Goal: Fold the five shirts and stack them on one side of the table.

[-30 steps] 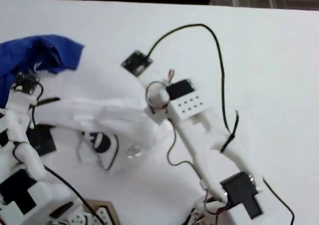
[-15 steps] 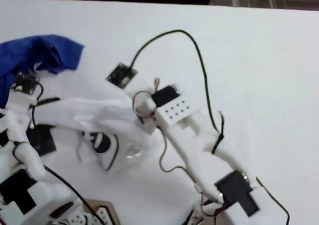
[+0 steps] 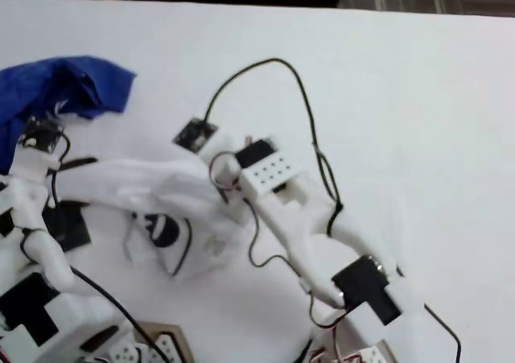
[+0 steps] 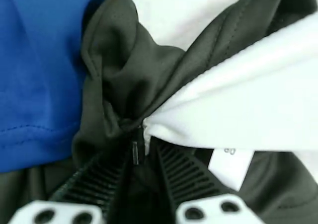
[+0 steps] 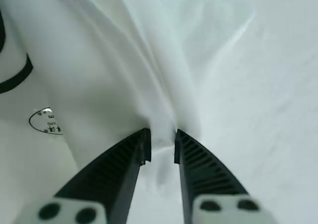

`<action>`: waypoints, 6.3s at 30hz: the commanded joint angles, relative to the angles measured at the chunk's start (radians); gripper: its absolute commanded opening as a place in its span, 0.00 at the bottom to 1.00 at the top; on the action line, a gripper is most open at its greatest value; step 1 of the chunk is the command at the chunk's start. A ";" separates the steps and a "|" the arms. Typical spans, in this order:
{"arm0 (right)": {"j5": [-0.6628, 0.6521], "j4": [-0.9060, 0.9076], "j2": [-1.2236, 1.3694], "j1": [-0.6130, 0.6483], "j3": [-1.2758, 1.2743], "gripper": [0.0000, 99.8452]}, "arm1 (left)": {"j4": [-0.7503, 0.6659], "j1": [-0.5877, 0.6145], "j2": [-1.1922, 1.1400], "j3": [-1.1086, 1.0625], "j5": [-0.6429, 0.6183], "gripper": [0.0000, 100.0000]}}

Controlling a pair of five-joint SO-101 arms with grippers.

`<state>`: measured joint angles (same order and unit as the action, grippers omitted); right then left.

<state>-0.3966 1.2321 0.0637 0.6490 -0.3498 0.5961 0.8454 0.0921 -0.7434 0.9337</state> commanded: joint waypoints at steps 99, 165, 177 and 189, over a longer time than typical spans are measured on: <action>-0.055 0.048 0.107 0.088 0.157 0.07 | -0.015 0.006 -0.006 0.012 0.011 0.02; -0.298 0.444 -0.351 -0.536 1.091 0.02 | 1.189 -0.569 0.103 1.239 -0.213 0.02; -0.433 0.395 -0.631 -0.562 1.092 0.02 | 1.188 -0.760 0.516 1.241 -0.245 0.02; -0.549 0.260 -0.719 -0.753 1.092 0.02 | 1.154 -0.646 0.707 1.234 -0.121 0.02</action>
<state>-0.9383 1.5251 -0.6406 -0.0890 0.7196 1.7683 0.1657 0.7933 0.4749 0.7940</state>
